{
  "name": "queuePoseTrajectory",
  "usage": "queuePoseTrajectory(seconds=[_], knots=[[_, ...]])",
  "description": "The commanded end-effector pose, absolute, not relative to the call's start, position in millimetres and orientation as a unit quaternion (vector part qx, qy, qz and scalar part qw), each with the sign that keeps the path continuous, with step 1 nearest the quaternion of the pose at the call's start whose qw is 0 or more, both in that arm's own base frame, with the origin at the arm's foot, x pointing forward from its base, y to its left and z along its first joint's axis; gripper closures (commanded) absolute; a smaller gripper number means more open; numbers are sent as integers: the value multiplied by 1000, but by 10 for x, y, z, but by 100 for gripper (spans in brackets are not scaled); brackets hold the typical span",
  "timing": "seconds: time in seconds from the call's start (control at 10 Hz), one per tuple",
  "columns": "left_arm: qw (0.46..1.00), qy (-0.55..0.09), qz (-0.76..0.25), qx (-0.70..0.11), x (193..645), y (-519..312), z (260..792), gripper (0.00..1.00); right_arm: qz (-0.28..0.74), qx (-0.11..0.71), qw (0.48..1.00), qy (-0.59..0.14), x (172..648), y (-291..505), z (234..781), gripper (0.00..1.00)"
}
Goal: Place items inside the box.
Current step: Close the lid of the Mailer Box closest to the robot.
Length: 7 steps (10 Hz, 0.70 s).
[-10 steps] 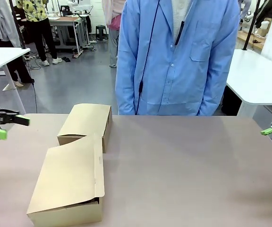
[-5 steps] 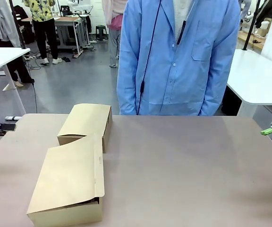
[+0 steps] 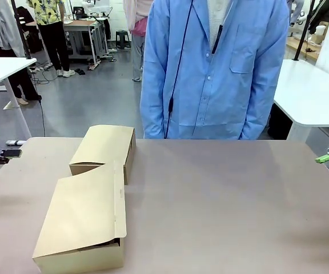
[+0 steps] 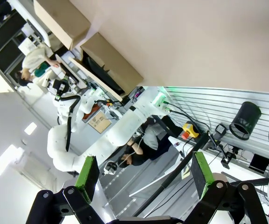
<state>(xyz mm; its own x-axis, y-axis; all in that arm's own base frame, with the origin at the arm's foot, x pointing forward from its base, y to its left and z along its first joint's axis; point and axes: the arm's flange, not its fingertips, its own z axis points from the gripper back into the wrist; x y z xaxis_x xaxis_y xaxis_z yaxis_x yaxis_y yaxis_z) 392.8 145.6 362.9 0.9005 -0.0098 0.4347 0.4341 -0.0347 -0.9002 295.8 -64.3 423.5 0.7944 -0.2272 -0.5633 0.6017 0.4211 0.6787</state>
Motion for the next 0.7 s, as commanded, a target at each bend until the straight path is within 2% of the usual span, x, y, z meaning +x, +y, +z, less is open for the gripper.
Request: queuePoseTrajectory(seconds=[0.0,0.6], knots=[[673,-155,-178,-701,3850,1437,3628,0,-254,477,818,199,2947,-654,4265,0],[673,-155,-178,-701,3850,1437,3628,0,-254,477,818,199,2947,-654,4265,0]])
